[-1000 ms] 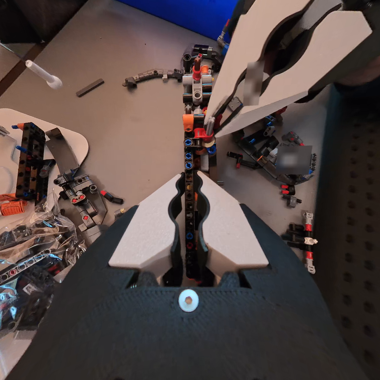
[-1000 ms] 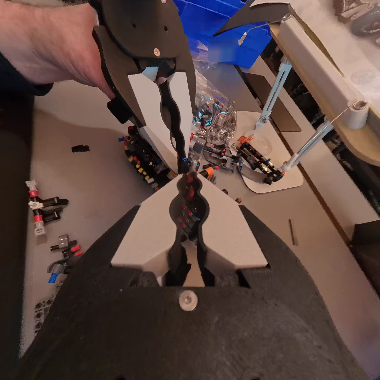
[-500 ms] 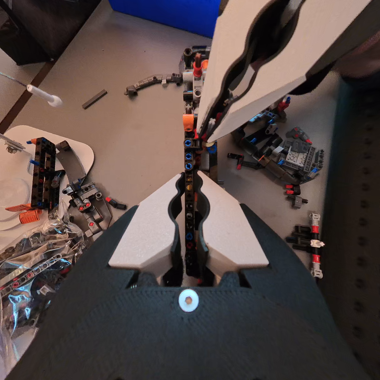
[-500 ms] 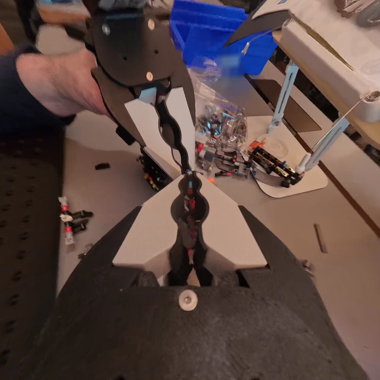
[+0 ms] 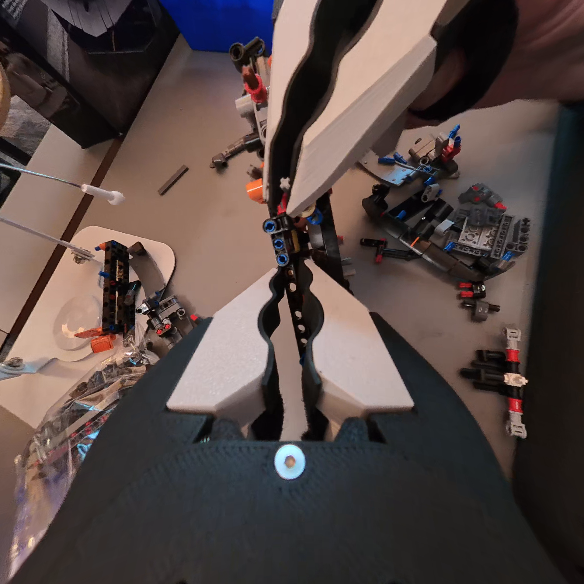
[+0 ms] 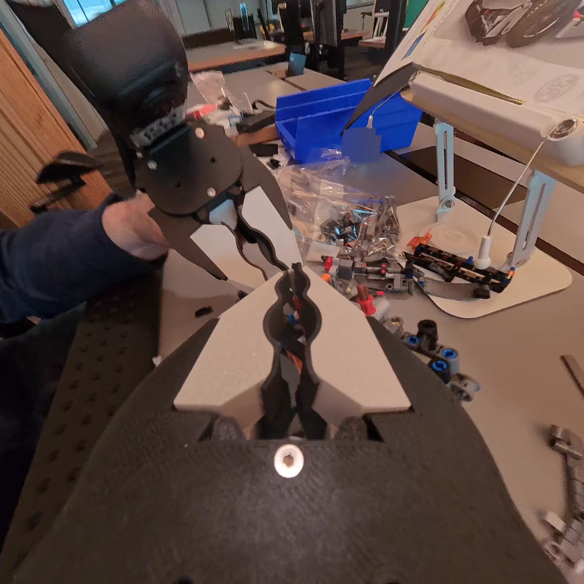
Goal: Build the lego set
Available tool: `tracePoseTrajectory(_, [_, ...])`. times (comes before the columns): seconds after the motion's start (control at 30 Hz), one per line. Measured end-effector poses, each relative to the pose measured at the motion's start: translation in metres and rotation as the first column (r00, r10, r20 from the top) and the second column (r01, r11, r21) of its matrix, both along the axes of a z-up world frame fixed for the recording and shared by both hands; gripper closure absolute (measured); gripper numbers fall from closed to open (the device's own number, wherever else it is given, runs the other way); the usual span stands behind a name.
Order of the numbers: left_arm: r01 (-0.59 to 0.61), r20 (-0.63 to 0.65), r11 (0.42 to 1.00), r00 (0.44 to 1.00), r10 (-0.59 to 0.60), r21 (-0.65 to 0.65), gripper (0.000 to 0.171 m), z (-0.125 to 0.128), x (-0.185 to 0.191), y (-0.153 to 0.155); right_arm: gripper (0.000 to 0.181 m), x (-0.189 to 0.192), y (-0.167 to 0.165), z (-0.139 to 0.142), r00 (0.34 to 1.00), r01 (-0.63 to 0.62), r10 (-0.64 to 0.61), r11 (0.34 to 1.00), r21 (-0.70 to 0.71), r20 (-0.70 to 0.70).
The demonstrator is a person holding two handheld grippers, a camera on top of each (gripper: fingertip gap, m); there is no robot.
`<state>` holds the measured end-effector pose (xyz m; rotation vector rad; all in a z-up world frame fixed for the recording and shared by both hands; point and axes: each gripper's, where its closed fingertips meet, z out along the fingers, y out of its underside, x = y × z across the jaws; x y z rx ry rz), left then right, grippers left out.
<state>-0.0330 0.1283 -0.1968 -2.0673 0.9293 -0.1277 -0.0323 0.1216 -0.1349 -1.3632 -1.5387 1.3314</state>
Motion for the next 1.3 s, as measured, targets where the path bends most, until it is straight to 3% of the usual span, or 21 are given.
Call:
tracePoseTrajectory(0.07, [0.006, 0.019, 1.000, 1.000, -0.006, 0.006, 0.166, 0.000, 0.001, 0.001, 0.181, 0.001, -0.006, 0.021, 0.992, -0.058, 0.042, 0.989, -0.138, -0.117])
tracePoseTrajectory(0.1, [0.010, -0.019, 1.000, 1.000, -0.010, -0.014, 0.166, -0.007, 0.003, 0.001, 0.181, 0.006, -0.007, 0.051, 0.969, -0.108, 0.055, 0.971, -0.212, -0.242])
tracePoseTrajectory(0.17, [0.054, -0.112, 0.999, 0.992, -0.054, 0.001, 0.167, -0.010, 0.013, 0.001, 0.181, 0.010, 0.008, 0.074, 0.959, -0.041, -0.008, 0.985, -0.168, -0.282])
tracePoseTrajectory(0.2, [0.012, -0.073, 0.999, 0.997, -0.009, 0.036, 0.166, -0.008, 0.011, 0.006, 0.181, 0.011, 0.013, 0.069, 0.968, -0.012, -0.024, 0.990, -0.141, -0.249])
tracePoseTrajectory(0.27, [-0.013, 0.021, 0.999, 1.000, 0.014, -0.039, 0.167, -0.011, -0.002, 0.003, 0.181, 0.014, 0.022, 0.048, 0.988, 0.021, -0.035, 0.995, -0.093, -0.153])
tracePoseTrajectory(0.33, [-0.026, 0.167, 0.998, 0.985, 0.034, -0.049, 0.167, -0.003, -0.012, 0.004, 0.181, 0.022, 0.026, 0.051, 0.982, 0.022, -0.034, 0.998, -0.066, -0.183])
tracePoseTrajectory(0.43, [-0.071, 0.424, 0.997, 0.903, 0.070, -0.013, 0.166, 0.028, -0.027, 0.009, 0.179, 0.028, 0.032, 0.036, 0.993, 0.074, -0.061, 0.989, 0.125, -0.102])
tracePoseTrajectory(0.5, [-0.078, 0.526, 0.997, 0.848, 0.061, 0.009, 0.166, 0.044, -0.034, 0.007, 0.173, 0.028, 0.033, 0.020, 0.998, 0.064, -0.063, 0.988, 0.140, -0.018])
tracePoseTrajectory(0.63, [-0.045, 0.621, 0.998, 0.783, 0.013, 0.036, 0.166, 0.058, -0.032, 0.003, 0.162, 0.022, 0.033, -0.012, 0.988, 0.039, -0.060, 0.988, 0.148, 0.140])
tracePoseTrajectory(0.73, [-0.046, 0.651, 0.998, 0.759, 0.008, 0.040, 0.167, 0.062, -0.030, 0.004, 0.167, 0.015, 0.032, -0.030, 0.974, 0.041, -0.090, 0.973, 0.228, 0.208])
tracePoseTrajectory(0.9, [-0.062, 0.681, 0.998, 0.732, 0.023, 0.033, 0.166, 0.062, -0.032, 0.006, 0.165, 0.011, 0.035, -0.036, 0.964, 0.058, -0.131, 0.952, 0.302, 0.230])
tracePoseTrajectory(0.97, [-0.071, 0.681, 0.997, 0.732, 0.028, 0.035, 0.166, 0.063, -0.031, 0.007, 0.167, 0.013, 0.038, -0.035, 0.962, 0.069, -0.160, 0.928, 0.367, 0.223])
tracePoseTrajectory(1.07, [-0.097, 0.734, 0.995, 0.677, 0.058, 0.011, 0.167, 0.066, -0.033, 0.011, 0.170, 0.016, 0.037, -0.020, 0.969, 0.093, -0.193, 0.865, 0.494, 0.156])
tracePoseTrajectory(1.2, [-0.091, 0.792, 0.996, 0.609, 0.037, 0.024, 0.167, 0.076, -0.038, 0.009, 0.156, 0.014, 0.026, -0.001, 0.985, 0.111, -0.159, 0.870, 0.481, 0.061])
tracePoseTrajectory(1.3, [-0.068, 0.821, 0.996, 0.572, -0.006, 0.056, 0.167, 0.088, -0.036, 0.004, 0.167, 0.017, 0.024, 0.016, 0.986, 0.148, -0.165, 0.844, 0.516, -0.015])
